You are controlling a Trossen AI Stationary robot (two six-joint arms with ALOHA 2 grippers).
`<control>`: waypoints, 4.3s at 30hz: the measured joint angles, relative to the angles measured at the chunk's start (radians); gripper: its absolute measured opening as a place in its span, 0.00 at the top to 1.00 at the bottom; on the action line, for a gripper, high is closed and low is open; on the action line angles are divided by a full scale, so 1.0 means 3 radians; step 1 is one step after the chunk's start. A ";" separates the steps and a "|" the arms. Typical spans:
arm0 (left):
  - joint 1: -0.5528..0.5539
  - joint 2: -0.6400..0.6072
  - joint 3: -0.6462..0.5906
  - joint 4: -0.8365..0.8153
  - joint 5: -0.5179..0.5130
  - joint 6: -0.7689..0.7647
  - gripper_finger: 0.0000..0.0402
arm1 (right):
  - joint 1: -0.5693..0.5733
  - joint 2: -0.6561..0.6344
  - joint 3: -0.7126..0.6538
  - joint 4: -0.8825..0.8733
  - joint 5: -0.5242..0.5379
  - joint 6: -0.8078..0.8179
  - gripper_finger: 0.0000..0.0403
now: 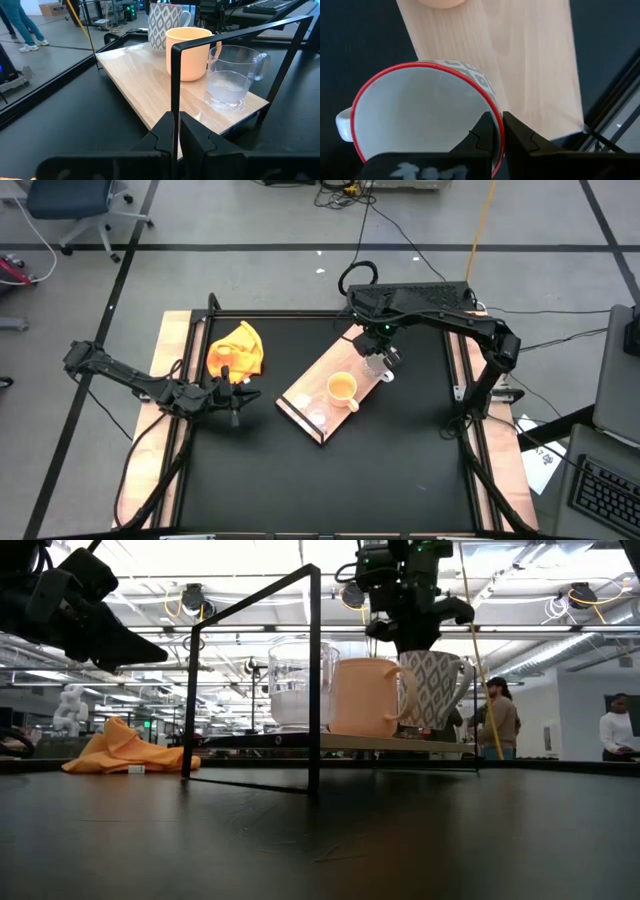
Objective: Stack small to large cups/mugs on shelf
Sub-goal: Put the gray mug on the shelf
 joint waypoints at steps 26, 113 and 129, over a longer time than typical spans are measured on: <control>0.0000 0.0000 0.0000 -0.0003 0.0000 0.0008 0.92 | -0.0066 0.0105 0.0000 0.0122 -0.0265 -0.0100 0.98; 0.0000 0.0001 -0.0001 -0.0122 0.0004 -0.0055 0.92 | -0.0117 0.0590 -0.0039 0.0178 -0.0210 0.0424 0.86; -0.0001 0.0001 -0.0001 -0.0168 0.0010 -0.0104 0.92 | -0.0119 0.0545 -0.0014 0.0215 -0.0237 0.0436 0.78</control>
